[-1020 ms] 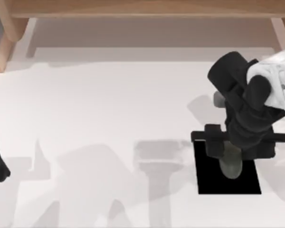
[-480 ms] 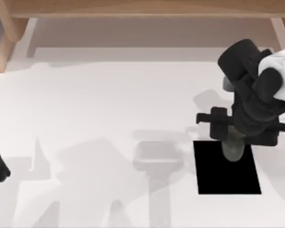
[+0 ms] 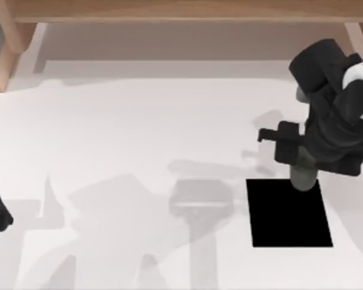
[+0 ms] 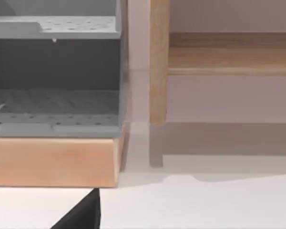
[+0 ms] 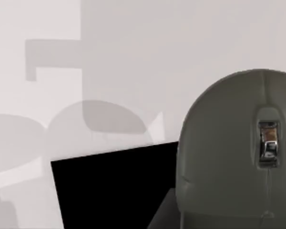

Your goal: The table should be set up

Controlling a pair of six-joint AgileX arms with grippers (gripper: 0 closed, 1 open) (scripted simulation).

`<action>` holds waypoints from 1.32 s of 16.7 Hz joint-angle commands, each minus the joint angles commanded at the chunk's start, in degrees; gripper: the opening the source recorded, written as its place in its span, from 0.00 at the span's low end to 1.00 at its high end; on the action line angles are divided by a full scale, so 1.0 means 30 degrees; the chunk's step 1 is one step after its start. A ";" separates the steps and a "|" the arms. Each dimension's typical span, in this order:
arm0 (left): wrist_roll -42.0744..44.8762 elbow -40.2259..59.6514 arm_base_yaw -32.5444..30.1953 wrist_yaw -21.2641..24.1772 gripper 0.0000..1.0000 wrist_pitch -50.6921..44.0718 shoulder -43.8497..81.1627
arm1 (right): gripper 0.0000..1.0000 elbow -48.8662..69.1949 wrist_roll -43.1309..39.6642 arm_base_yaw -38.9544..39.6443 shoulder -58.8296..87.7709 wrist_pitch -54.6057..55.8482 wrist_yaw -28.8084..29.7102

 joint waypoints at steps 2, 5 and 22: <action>0.0000 0.0000 0.0000 0.0000 1.00 0.0000 0.0000 | 0.00 -0.0042 0.0140 -0.0141 -0.0108 0.0004 0.0218; 0.0000 0.0000 0.0000 0.0000 1.00 0.0000 0.0000 | 0.00 -0.0145 0.0203 -0.0208 -0.0087 -0.0162 0.0444; 0.0000 0.0000 0.0000 0.0000 1.00 0.0000 0.0000 | 0.15 -0.0303 -0.1437 0.1694 0.1629 -0.1702 -0.1330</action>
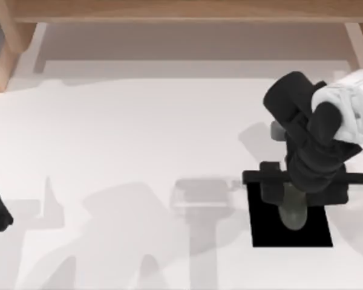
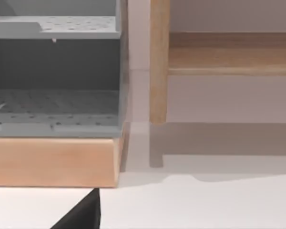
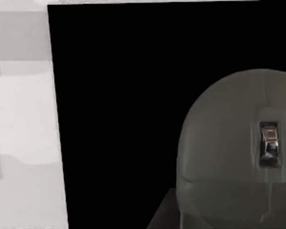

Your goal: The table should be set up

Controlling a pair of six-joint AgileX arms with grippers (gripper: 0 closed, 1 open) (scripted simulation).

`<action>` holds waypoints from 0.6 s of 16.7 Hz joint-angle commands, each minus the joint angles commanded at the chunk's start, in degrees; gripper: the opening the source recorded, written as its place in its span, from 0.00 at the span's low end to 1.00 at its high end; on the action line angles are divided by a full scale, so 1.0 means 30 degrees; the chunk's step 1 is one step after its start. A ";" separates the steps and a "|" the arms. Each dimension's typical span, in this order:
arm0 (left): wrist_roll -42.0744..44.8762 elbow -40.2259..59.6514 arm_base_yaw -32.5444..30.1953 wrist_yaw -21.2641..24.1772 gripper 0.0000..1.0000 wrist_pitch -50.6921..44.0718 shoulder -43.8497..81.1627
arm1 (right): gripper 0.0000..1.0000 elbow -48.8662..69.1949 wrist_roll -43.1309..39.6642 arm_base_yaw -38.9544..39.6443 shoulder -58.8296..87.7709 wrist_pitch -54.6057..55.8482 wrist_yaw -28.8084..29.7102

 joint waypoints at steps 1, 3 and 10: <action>0.0000 0.0000 0.0000 0.0000 1.00 0.0000 0.0000 | 0.23 0.0000 0.0000 0.0000 0.0000 0.0000 0.0000; 0.0000 0.0000 0.0000 0.0000 1.00 0.0000 0.0000 | 0.38 0.0000 0.0000 0.0000 0.0000 0.0000 0.0000; 0.0000 0.0000 0.0000 0.0000 1.00 0.0000 0.0000 | 0.90 0.0000 0.0000 0.0000 0.0000 0.0000 0.0000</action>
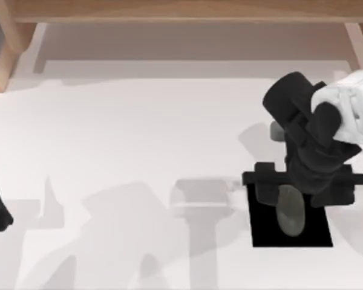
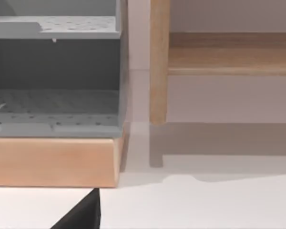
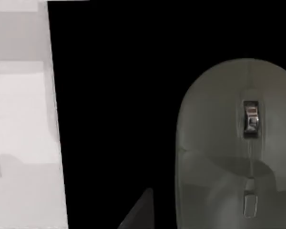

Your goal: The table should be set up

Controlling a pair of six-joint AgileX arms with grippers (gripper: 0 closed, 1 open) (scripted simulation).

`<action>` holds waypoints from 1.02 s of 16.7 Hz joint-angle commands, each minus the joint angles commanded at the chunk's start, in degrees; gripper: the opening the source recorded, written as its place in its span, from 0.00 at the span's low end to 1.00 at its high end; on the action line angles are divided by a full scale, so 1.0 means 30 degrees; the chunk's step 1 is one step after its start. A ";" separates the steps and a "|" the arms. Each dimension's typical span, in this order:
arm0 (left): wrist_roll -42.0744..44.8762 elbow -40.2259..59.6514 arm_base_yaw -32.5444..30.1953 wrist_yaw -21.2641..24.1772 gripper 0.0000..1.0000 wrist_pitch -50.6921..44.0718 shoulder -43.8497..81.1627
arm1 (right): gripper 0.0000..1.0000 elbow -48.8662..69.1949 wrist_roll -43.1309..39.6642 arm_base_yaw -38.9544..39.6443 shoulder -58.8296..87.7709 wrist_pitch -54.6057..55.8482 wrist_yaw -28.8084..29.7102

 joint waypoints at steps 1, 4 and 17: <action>0.0000 0.0000 0.0000 0.0000 1.00 0.0000 0.0000 | 0.98 0.0000 0.0000 0.0000 0.0000 0.0000 0.0000; 0.0000 0.0000 0.0000 0.0000 1.00 0.0000 0.0000 | 1.00 0.0000 0.0000 0.0000 0.0000 0.0000 0.0000; 0.0000 0.0000 0.0000 0.0000 1.00 0.0000 0.0000 | 1.00 -0.0269 -0.3139 -0.2626 -0.0799 0.2627 -0.1591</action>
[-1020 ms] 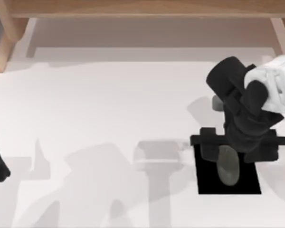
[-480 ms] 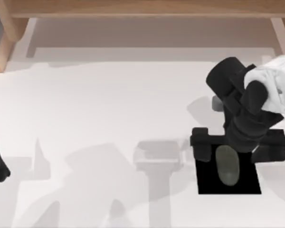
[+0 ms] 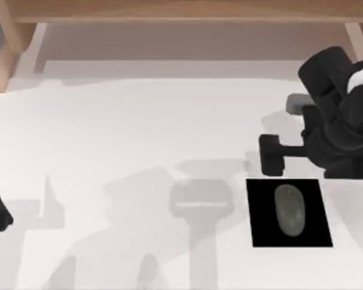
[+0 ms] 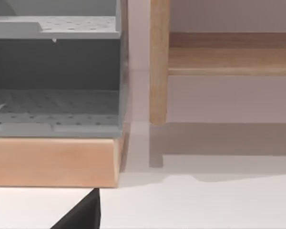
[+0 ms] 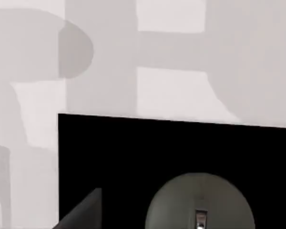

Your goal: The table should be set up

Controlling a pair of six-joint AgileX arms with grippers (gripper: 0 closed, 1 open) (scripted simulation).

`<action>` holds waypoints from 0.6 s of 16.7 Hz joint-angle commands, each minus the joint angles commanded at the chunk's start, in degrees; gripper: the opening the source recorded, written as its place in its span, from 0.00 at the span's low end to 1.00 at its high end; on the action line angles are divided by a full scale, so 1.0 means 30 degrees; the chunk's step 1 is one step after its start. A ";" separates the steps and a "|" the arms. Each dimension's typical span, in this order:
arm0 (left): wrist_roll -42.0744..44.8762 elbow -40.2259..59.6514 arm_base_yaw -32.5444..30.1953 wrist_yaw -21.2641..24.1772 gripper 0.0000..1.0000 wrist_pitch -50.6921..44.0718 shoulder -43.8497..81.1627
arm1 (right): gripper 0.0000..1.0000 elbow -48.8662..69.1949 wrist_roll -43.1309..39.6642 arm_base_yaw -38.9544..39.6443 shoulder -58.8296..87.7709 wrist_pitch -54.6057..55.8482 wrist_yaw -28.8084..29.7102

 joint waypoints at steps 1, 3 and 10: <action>0.0000 0.0000 0.0000 0.0000 1.00 0.0000 0.0000 | 1.00 -0.0121 -0.0978 -0.0770 -0.0219 0.0855 -0.0449; 0.0000 0.0000 0.0000 0.0000 1.00 0.0000 0.0000 | 1.00 -0.0459 -0.2996 -0.2385 -0.0817 0.2784 -0.1354; 0.0000 0.0000 0.0000 0.0000 1.00 0.0000 0.0000 | 1.00 -0.1924 -0.9709 -0.7600 -0.2797 0.9832 -0.4155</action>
